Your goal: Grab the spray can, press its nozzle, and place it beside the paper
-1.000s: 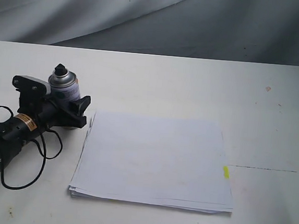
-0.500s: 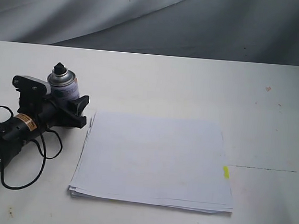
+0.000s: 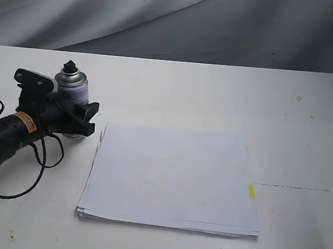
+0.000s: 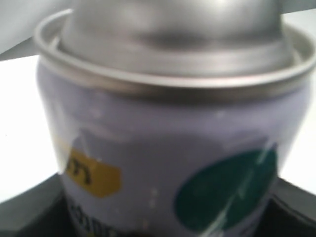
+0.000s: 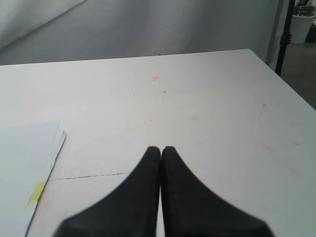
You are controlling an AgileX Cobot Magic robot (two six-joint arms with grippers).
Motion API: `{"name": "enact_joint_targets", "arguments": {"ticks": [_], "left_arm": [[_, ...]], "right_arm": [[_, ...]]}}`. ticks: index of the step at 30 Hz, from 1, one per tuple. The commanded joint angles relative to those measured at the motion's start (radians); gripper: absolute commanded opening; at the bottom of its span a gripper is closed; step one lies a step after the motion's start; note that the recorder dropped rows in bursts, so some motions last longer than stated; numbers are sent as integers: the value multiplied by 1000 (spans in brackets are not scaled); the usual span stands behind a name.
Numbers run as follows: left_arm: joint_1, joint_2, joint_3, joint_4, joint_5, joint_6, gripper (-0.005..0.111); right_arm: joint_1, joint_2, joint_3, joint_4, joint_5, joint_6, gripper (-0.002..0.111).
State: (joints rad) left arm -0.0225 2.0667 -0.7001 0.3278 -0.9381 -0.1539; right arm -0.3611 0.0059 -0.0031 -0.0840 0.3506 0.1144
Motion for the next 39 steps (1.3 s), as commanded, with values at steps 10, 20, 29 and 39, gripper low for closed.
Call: {"name": "enact_joint_targets", "arguments": {"ticks": [10, 20, 29, 39], "left_arm": [[0, -307, 136, -3, 113, -53, 0], [-222, -397, 184, -36, 334, -1, 0], [-227, -397, 184, -87, 376, -3, 0], [-227, -397, 184, 1, 249, -56, 0]], "right_arm": [[2, -6, 3, 3, 1, -3, 0], [2, -6, 3, 3, 1, -3, 0], [2, -6, 3, 3, 1, -3, 0], [2, -6, 3, 3, 1, -3, 0]]}}
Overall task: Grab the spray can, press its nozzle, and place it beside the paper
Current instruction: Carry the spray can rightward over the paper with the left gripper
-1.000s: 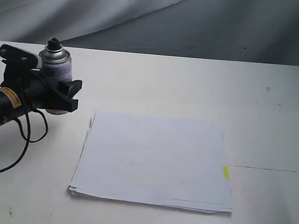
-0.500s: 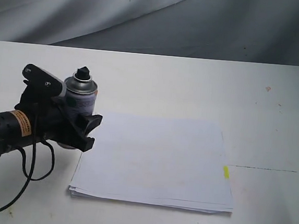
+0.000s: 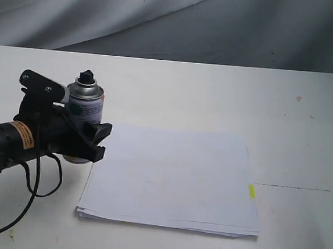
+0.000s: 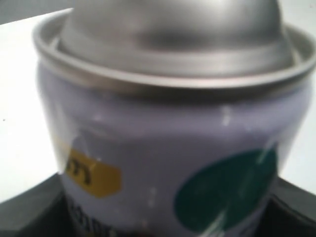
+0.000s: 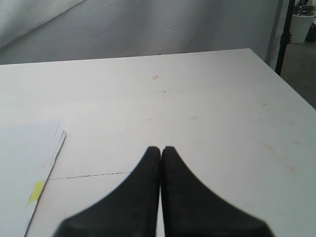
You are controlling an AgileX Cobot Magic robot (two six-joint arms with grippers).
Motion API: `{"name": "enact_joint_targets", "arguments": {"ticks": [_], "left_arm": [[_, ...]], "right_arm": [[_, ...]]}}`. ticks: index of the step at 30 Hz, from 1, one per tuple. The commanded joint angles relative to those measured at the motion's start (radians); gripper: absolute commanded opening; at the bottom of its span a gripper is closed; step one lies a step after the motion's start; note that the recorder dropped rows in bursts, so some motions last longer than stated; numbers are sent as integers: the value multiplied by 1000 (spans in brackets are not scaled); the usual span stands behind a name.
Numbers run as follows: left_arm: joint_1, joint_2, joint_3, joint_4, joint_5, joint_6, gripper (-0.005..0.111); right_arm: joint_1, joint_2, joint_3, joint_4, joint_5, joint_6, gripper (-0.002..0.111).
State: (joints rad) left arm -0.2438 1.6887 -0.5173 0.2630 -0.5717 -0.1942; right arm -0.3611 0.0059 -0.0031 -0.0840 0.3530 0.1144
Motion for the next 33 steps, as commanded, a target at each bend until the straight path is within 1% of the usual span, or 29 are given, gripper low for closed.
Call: {"name": "enact_joint_targets", "arguments": {"ticks": [1, 3, 6, 7, 8, 10, 14, 21, 26, 28, 31, 33], "left_arm": [[-6, -18, 1, 90, -132, -15, 0], [-6, -18, 1, 122, -138, -15, 0], [-6, -18, -1, 133, -110, -92, 0], [-6, -18, -1, 149, -108, -101, 0], [-6, -18, -1, 188, -104, -124, 0], [-6, -19, -1, 214, -104, -156, 0], [-6, -19, -1, 228, -104, -199, 0], [-6, -19, -1, 230, -104, -227, 0], [-6, -19, -1, 230, -104, -225, 0], [-6, -19, -6, 230, -80, -225, 0], [-6, -19, -48, 230, 64, -237, 0], [-6, -19, -82, 230, 132, -249, 0]], "right_arm": [[2, -6, 3, 3, -1, -3, 0], [2, -6, 3, 3, -1, -3, 0], [2, -6, 3, 3, -1, -3, 0], [2, -6, 3, -37, -4, -18, 0], [2, -6, 3, -114, -5, -20, 0], [2, -6, 3, -141, -7, -20, 0], [2, -6, 3, -105, -54, -17, 0], [2, -6, 3, 13, -211, 6, 0], [2, -6, 3, 28, -263, 6, 0], [2, -6, 3, 108, -316, 39, 0], [2, -6, 3, 279, -440, 87, 0], [2, -6, 3, 415, -505, 116, 0]]}}
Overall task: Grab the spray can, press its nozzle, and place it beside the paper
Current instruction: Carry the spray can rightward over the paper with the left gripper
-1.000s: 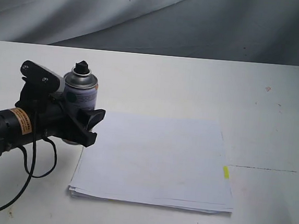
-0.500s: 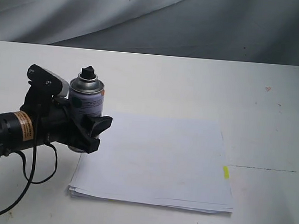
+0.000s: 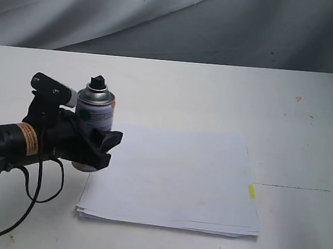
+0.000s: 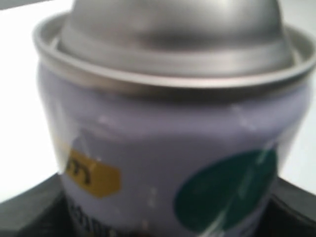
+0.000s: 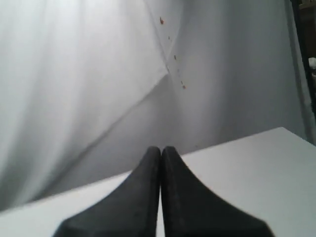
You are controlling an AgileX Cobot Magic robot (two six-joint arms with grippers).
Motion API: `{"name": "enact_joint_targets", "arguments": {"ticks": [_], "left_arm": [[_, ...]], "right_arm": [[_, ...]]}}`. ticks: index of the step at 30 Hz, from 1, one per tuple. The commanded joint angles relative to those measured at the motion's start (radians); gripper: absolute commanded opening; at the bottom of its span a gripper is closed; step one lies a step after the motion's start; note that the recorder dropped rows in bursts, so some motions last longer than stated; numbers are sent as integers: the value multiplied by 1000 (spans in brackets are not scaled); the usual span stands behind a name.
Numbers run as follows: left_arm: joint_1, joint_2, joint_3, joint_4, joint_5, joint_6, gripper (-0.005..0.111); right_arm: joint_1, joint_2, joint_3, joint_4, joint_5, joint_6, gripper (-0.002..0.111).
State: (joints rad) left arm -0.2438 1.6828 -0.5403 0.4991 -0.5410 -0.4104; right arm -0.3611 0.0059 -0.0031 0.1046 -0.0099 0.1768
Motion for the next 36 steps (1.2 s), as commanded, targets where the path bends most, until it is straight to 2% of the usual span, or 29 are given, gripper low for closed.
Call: {"name": "enact_joint_targets", "arguments": {"ticks": [1, 5, 9, 13, 18, 24, 30, 36], "left_arm": [[-6, -13, -71, -6, 136, -33, 0], [-6, -13, -82, -6, 152, -33, 0], [-19, -13, -84, -6, 152, -26, 0], [-79, -13, -116, -6, 165, -3, 0], [-128, -13, -212, -13, 290, 21, 0], [-128, -20, -251, 5, 294, 14, 0], [-128, -20, -251, 88, 259, 26, 0], [-128, -20, -256, 84, 182, 15, 0]], "right_arm": [[2, -6, 3, 270, -160, 59, 0], [2, -6, 3, 342, -264, 59, 0], [2, -6, 3, 340, -268, 59, 0], [2, -6, 3, 340, -225, 79, 0], [2, -6, 3, 274, -193, 123, 0], [2, -6, -141, 24, -80, 123, 0], [11, 121, -263, 18, 57, 123, 0], [126, 317, -384, 18, 141, 32, 0]]}}
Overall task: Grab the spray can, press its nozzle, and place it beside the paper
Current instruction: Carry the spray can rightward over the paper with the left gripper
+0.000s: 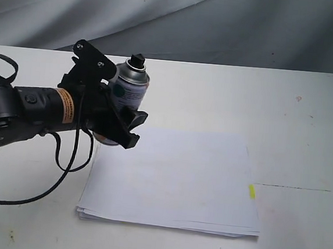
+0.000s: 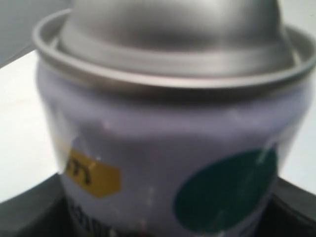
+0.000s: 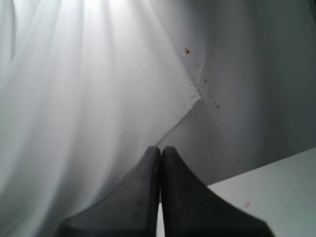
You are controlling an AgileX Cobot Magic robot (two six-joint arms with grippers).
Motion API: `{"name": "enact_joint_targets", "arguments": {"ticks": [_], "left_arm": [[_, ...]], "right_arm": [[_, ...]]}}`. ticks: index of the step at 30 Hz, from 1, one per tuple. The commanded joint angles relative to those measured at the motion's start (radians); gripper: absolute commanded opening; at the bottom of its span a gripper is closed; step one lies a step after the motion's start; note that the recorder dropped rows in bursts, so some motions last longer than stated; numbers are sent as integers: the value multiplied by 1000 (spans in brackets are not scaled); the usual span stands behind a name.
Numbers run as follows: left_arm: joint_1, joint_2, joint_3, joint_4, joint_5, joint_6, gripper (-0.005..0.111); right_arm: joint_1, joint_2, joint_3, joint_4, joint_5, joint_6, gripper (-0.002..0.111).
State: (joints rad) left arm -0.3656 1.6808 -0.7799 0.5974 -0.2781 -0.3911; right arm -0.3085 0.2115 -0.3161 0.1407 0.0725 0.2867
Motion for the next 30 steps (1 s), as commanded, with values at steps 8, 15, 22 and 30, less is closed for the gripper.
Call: {"name": "enact_joint_targets", "arguments": {"ticks": [8, 15, 22, 30], "left_arm": [[-6, -18, -16, -45, 21, 88, 0], [-6, -18, -16, -176, 76, 225, 0], [-6, -18, -17, -239, 78, 317, 0], [-6, -18, -74, -243, 169, 594, 0]], "right_arm": [[305, 397, -180, -15, 161, -182, 0], [406, 559, -187, 0, 101, -182, 0], [430, 607, -187, -2, 31, -182, 0], [430, 607, -187, -36, 7, -185, 0]]}}
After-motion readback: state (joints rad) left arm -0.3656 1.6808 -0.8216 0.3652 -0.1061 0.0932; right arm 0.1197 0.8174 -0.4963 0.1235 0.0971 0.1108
